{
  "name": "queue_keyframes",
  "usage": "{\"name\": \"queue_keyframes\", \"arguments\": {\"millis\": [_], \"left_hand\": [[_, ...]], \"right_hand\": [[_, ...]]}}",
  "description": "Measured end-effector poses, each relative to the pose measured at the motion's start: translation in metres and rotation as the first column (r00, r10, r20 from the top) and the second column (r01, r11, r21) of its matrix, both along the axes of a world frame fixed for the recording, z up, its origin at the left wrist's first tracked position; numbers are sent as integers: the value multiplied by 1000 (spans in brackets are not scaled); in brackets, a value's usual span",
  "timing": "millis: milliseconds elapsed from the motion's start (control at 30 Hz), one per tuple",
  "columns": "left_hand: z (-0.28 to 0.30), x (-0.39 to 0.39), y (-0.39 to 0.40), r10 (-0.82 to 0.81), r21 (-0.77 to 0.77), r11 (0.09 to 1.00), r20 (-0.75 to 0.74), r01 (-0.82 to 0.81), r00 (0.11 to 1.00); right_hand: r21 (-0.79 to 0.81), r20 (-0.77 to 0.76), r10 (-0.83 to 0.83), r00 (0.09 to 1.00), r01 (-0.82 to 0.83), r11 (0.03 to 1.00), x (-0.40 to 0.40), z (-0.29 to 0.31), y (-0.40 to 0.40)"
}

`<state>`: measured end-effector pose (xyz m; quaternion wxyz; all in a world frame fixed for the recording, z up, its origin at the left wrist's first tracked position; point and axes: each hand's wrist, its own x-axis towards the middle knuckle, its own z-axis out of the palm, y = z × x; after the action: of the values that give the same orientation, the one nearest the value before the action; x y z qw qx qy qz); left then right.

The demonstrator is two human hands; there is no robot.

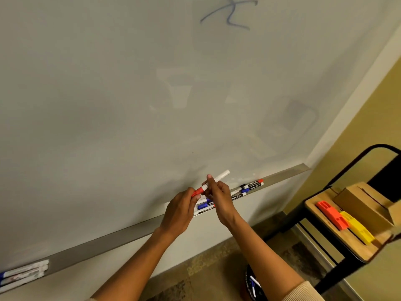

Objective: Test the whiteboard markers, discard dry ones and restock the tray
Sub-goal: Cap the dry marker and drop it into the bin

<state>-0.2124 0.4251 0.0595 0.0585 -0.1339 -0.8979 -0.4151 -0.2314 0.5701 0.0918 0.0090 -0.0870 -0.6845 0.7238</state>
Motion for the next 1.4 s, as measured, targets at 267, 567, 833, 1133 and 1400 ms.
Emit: {"name": "queue_keyframes", "arguments": {"millis": [267,567,833,1133,1400], "left_hand": [[44,-6,63,-13,-112,994,-132,-2,991],[71,-14,102,20,-64,997,-169,-32,985],[83,-2,100,58,165,986,-151,-33,987],[116,-20,50,204,266,958,-362,-108,909],[212,-57,6,244,181,970,-760,-164,602]], "right_hand": [[45,-71,-307,949,311,949,-12,32,35],[-32,-84,-475,876,475,880,-26,59,49],[-377,211,-581,786,614,694,-55,69,101],[-494,-125,-510,851,393,776,-66,148,129],[-457,-437,-134,889,-91,885,-50,190,48]]}}
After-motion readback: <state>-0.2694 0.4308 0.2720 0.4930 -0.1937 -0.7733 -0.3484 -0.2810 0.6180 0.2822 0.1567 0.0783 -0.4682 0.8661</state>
